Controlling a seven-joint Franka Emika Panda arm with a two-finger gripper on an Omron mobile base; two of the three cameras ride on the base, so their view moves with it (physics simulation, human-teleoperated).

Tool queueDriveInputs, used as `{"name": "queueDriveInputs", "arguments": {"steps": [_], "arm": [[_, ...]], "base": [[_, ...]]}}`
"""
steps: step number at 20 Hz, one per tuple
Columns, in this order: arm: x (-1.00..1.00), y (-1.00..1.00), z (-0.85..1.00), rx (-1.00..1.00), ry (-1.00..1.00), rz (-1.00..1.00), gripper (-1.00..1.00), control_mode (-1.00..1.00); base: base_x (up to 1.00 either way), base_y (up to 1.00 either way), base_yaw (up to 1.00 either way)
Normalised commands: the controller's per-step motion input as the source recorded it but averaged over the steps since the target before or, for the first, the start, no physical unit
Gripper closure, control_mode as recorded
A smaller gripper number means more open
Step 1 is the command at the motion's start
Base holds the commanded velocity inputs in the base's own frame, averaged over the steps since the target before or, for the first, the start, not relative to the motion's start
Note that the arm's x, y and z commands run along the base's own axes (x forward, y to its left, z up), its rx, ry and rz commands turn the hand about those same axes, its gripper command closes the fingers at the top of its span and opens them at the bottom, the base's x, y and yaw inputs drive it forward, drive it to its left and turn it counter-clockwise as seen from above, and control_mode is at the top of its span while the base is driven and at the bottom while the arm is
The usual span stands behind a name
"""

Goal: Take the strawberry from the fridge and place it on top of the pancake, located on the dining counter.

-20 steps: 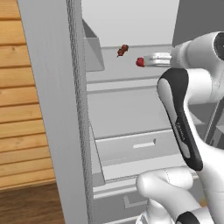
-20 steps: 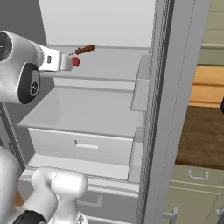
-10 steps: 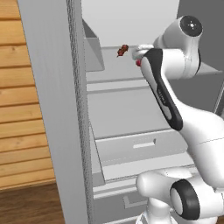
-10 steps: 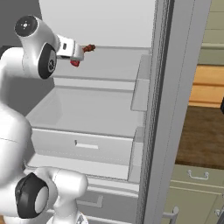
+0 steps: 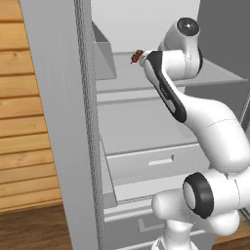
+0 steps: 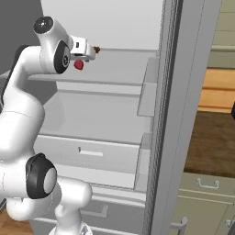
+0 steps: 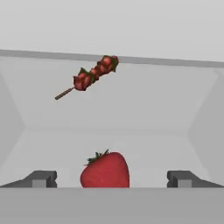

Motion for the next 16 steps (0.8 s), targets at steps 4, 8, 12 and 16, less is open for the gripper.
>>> {"name": "queueDriveInputs", "arguments": {"steps": [4,8,12,16], "arm": [[0.27,0.00,-0.10,0.00,0.07,0.00,-1.00,-1.00],[-0.09,0.00,0.00,0.00,0.00,0.00,-1.00,-1.00],[-0.20,0.00,-0.06,0.00,0.00,0.00,-1.00,-1.00],[0.01,0.00,-0.15,0.00,0.00,0.00,-1.00,-1.00]], "base": [[0.00,0.00,0.00],[0.00,0.00,0.00],[0.00,0.00,0.00],[0.00,0.00,0.00]]}}
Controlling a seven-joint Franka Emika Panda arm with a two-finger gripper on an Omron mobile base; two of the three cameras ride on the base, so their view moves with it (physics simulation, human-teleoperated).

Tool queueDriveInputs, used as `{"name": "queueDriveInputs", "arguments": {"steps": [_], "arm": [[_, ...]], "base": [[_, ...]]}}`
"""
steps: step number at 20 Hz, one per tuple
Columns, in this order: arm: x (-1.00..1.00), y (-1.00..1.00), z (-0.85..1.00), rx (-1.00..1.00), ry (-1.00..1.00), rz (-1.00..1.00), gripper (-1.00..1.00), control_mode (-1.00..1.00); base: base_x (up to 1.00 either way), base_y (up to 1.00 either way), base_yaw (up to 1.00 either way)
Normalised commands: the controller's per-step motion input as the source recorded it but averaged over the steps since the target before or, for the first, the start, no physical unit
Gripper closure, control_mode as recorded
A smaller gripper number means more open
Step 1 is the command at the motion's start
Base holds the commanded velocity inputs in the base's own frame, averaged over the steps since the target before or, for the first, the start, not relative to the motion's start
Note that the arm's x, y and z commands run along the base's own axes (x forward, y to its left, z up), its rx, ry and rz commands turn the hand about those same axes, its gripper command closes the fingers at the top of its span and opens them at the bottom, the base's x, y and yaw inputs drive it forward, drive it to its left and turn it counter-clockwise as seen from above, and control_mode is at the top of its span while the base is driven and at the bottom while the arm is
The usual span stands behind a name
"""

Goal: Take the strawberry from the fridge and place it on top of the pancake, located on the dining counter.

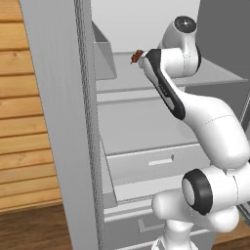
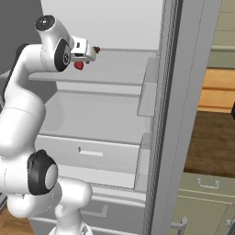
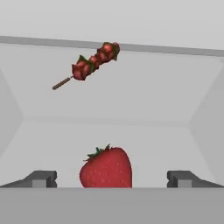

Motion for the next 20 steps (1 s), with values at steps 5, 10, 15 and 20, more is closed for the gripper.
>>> {"name": "queueDriveInputs", "arguments": {"steps": [5,10,15,20], "arm": [[0.17,0.00,-0.13,0.00,0.00,0.00,-1.00,-1.00],[0.26,0.00,-0.07,0.00,0.01,0.00,-1.00,-1.00],[0.12,0.00,-0.11,0.00,0.03,0.00,-1.00,-1.00],[0.00,0.00,-0.22,0.00,0.05,0.00,-1.00,-1.00]], "base": [[0.00,0.00,0.00],[0.00,0.00,0.00],[0.00,0.00,0.00],[0.00,0.00,0.00]]}}
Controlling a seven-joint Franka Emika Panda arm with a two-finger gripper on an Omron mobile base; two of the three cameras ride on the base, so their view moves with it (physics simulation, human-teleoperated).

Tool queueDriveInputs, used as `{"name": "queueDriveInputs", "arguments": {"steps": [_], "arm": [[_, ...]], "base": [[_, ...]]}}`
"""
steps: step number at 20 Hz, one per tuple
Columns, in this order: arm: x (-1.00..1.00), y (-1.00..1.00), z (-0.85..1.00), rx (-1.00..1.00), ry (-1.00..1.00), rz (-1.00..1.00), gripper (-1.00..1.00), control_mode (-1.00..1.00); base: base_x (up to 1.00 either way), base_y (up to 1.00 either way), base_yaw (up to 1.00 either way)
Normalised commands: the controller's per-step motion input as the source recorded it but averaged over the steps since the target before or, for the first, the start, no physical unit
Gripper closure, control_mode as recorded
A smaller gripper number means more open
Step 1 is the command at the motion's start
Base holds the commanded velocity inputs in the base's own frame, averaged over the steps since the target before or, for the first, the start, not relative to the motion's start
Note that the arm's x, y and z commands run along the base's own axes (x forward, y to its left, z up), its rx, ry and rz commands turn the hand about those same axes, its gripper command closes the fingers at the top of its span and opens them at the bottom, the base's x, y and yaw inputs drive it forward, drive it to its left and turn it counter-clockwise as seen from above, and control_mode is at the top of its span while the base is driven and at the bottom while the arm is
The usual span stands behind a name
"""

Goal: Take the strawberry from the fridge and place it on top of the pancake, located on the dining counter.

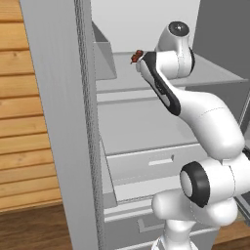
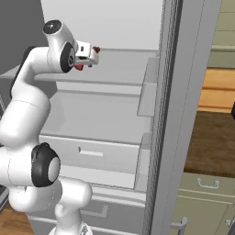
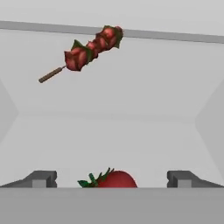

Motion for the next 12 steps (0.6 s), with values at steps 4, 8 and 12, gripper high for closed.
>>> {"name": "queueDriveInputs", "arguments": {"steps": [4,8,12], "arm": [[0.00,0.01,-0.24,0.00,0.03,0.00,1.00,-1.00],[0.00,0.00,-0.08,0.00,0.00,0.00,1.00,-1.00],[-0.06,0.00,-0.02,0.00,0.00,0.00,1.00,-1.00]], "base": [[0.00,0.00,0.00],[0.00,0.00,0.00],[0.00,0.00,0.00]]}}
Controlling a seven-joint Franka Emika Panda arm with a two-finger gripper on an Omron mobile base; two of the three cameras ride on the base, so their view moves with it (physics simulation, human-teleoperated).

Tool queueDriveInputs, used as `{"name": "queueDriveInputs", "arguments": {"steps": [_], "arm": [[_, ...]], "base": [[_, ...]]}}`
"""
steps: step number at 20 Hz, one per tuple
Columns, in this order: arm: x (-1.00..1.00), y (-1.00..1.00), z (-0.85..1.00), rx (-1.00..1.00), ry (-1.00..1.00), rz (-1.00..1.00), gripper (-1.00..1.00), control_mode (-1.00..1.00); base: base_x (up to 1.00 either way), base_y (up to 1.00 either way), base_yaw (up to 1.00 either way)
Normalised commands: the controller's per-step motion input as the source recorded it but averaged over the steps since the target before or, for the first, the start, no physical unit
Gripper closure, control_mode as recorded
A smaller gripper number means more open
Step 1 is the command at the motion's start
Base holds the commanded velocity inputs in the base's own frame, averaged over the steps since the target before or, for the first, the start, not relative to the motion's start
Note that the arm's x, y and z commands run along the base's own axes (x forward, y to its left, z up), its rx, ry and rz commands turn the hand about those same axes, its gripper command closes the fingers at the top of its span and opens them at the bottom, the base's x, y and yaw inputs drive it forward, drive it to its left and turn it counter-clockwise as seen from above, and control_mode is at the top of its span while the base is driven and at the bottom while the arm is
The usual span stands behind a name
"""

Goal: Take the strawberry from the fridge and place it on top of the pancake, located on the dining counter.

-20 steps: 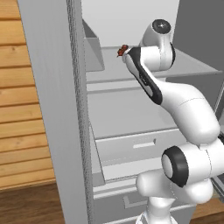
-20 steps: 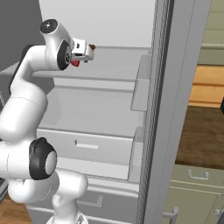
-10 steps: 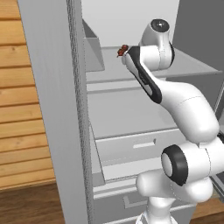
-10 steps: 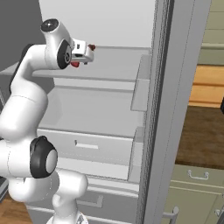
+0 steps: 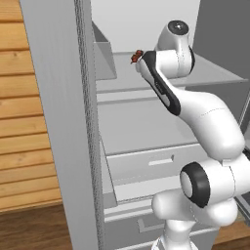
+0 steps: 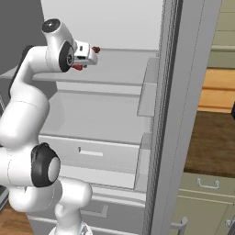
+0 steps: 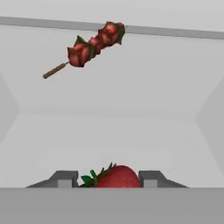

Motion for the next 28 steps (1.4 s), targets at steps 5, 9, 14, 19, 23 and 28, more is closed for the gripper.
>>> {"name": "queueDriveInputs", "arguments": {"steps": [5,9,14,19,23,28], "arm": [[-0.86,0.00,0.00,0.07,-0.03,-0.08,1.00,-1.00],[-1.00,0.00,0.00,0.09,-0.14,-0.13,1.00,-1.00],[-1.00,-0.08,0.00,0.14,-0.01,-0.15,1.00,-1.00],[-0.72,-0.06,-0.23,0.06,0.33,-0.02,1.00,-1.00],[-0.22,0.00,-0.54,-0.08,0.33,0.10,1.00,-1.00],[0.00,-0.18,-0.76,-0.10,0.12,0.13,1.00,-1.00]], "base": [[0.00,0.00,0.00],[0.00,0.00,0.00],[0.00,0.00,0.00],[0.00,0.00,0.00],[0.00,0.00,0.00],[0.00,0.00,0.00]]}}
